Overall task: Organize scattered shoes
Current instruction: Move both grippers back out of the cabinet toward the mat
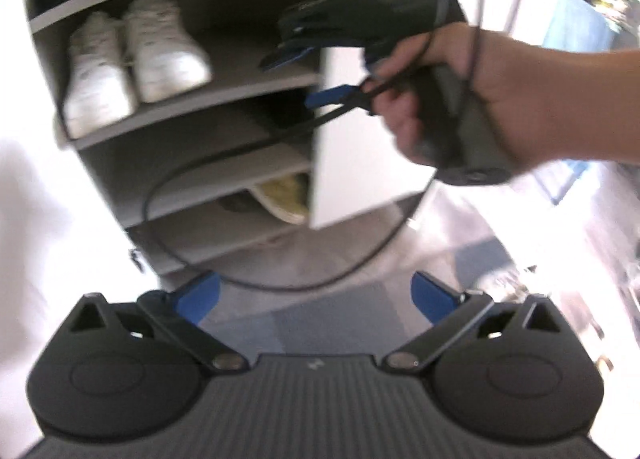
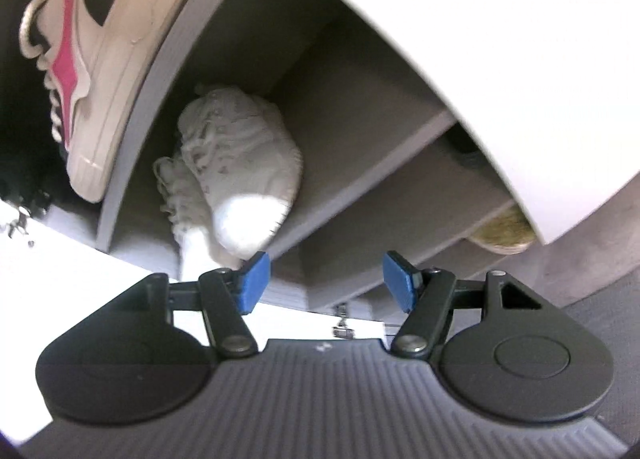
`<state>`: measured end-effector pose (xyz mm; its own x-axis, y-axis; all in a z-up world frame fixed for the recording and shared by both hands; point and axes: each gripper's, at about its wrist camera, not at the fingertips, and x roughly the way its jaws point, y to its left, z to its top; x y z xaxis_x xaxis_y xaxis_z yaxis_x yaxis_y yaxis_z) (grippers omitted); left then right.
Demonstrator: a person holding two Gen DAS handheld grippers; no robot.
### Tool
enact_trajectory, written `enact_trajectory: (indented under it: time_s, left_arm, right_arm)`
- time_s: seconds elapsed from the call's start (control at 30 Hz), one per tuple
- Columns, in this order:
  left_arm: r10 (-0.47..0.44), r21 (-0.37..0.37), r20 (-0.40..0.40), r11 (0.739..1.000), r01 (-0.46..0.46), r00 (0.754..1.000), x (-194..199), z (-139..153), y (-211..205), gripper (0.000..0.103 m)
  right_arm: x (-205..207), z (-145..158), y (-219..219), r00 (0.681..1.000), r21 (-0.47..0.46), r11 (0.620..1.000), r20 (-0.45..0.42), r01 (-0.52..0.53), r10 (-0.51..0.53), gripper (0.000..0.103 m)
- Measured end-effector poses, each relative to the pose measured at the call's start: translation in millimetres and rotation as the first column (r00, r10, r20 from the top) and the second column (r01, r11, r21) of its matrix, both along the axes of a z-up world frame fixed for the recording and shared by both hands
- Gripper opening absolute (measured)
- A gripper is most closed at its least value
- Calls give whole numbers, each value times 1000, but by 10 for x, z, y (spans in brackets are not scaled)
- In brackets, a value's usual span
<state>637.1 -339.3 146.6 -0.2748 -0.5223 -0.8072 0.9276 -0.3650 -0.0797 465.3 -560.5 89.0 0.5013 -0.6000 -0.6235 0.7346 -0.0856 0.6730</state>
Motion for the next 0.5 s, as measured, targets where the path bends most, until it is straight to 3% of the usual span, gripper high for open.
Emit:
enact_trajectory:
  time_s: [0.1,0.2,0.33,0.4,0.5]
  left_arm:
    - [17,16,10,1000,-17,1000,52,112,269,103]
    - [60,-9,35,998,-60,998,162,230,252,103]
    - [120,-129,37,985,-114,992,244,544,75,103]
    - [85,-197,41,977,-76,996,86,623,-40,103]
    - [33,-236,56,972,-19,998,-195,593,-266,103]
  right_arm:
    - [-135,35,174,999,0,999,-38,36,-36,67]
    - [-330,131,411,988,-17,997,-134,78,-80,67]
    - [-797,301,993,941,-28,980,-275,198,-198,67]
    - [-1056,370,1381,912,-25,964,-318,265,-259,67]
    - [-1293,427,1793,878,-16,941,-355,339,-322,67]
